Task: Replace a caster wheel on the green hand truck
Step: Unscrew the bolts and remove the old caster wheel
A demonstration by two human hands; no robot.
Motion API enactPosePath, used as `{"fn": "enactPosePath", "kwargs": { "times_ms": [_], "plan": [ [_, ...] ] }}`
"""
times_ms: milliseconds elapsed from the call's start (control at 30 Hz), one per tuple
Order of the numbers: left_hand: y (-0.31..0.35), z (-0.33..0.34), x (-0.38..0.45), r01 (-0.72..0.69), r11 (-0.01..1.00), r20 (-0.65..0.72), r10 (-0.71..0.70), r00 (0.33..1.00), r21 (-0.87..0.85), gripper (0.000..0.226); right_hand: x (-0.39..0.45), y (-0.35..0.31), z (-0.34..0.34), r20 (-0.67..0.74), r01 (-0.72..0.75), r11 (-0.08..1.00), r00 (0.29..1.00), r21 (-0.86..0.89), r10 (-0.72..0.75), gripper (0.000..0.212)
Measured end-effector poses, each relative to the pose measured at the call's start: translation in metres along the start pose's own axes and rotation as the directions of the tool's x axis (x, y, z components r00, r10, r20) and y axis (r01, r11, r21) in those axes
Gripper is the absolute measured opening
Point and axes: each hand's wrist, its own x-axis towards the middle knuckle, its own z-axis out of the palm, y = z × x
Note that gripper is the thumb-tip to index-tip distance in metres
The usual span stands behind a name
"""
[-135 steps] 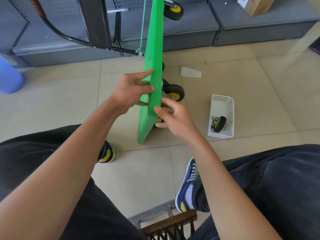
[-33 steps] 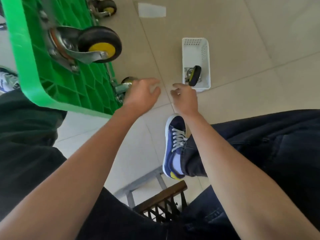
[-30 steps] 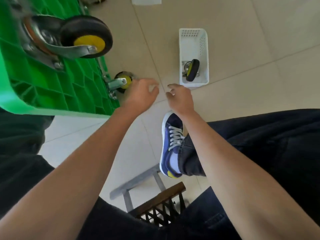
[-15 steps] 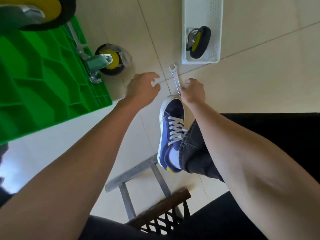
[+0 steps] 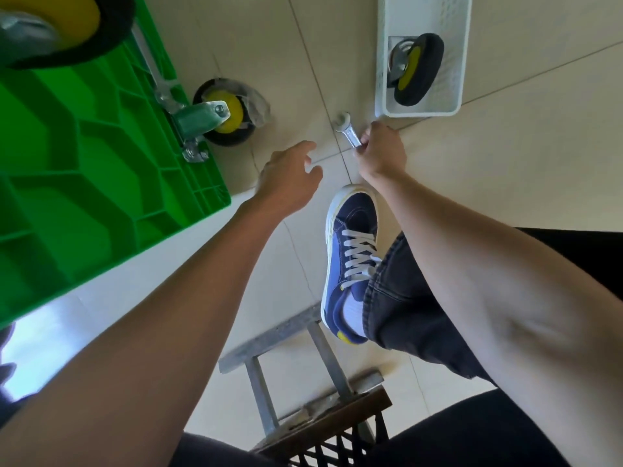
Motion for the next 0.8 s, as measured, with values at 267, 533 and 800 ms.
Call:
{"fn": "enactPosePath", "kwargs": {
  "times_ms": [267, 533, 800],
  "plan": [
    [0.004, -0.016, -0.019, 0.024, 0.989, -0.091, -0.038, 0.995, -0.148, 0.042, -0.016, -0.022, -0.020, -0.110, 0.158, 0.975, 0.984, 0.159, -0.142, 0.006],
    [0.026, -0.058, -0.092, -0.086, 0.959, -0.234, 0.021, 0.972, -0.269, 0.033, -0.079, -0.070, -0.069, -0.182, 0.165, 0.798, 0.981, 0.579, -0.072, 0.012],
    [0.042, -0.103, -0.209, -0.210, 0.973, -0.452, 0.145, 0.880, -0.096, 0.027, -0.167, -0.110, -0.122, -0.320, 0.376, 0.561, 0.926, 0.737, -0.200, 0.017]
  ]
}}
